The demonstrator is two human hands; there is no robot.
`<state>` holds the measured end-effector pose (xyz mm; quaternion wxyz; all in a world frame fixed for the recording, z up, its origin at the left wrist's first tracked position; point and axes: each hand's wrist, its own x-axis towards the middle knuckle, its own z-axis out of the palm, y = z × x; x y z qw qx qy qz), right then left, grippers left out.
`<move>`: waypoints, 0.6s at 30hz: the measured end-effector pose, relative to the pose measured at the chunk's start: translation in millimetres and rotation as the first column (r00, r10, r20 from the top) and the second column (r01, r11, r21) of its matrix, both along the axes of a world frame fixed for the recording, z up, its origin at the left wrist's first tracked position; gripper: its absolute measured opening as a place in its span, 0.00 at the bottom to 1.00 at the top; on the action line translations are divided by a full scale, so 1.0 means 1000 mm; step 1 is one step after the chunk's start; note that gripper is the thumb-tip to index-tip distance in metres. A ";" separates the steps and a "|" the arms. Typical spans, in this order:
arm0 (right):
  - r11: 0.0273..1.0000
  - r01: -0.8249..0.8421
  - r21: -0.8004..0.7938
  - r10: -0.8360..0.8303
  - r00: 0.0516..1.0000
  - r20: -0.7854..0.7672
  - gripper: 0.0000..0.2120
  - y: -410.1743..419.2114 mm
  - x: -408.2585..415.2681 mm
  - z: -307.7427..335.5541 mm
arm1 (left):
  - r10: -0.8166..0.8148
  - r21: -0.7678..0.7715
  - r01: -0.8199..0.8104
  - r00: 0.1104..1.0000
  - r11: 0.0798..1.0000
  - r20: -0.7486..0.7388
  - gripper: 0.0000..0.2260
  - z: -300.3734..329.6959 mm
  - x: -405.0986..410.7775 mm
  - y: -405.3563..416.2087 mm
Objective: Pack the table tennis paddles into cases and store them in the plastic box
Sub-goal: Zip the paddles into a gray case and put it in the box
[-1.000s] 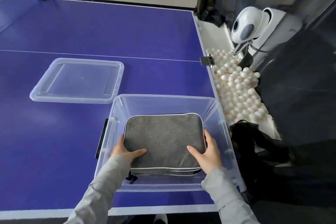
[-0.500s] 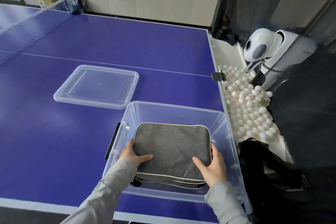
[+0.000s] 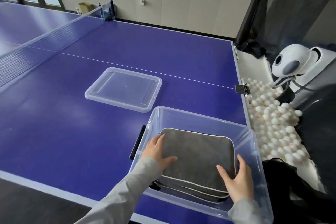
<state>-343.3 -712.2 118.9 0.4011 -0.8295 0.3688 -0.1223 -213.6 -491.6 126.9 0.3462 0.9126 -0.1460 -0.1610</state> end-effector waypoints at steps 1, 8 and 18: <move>0.999 0.013 -0.038 -0.013 1.000 0.010 0.37 0.002 0.003 0.005 | -0.030 -0.005 0.030 0.999 1.000 0.036 0.39 0.006 0.004 0.004; 0.960 0.006 -0.281 0.017 0.997 0.077 0.30 0.047 0.062 0.035 | -0.004 -0.028 0.009 0.981 1.000 0.194 0.34 0.034 0.070 0.074; 0.937 -0.214 -0.275 0.215 0.976 -0.028 0.28 0.180 0.262 0.031 | 0.288 0.243 -0.268 0.956 0.932 -0.051 0.36 -0.022 0.256 0.268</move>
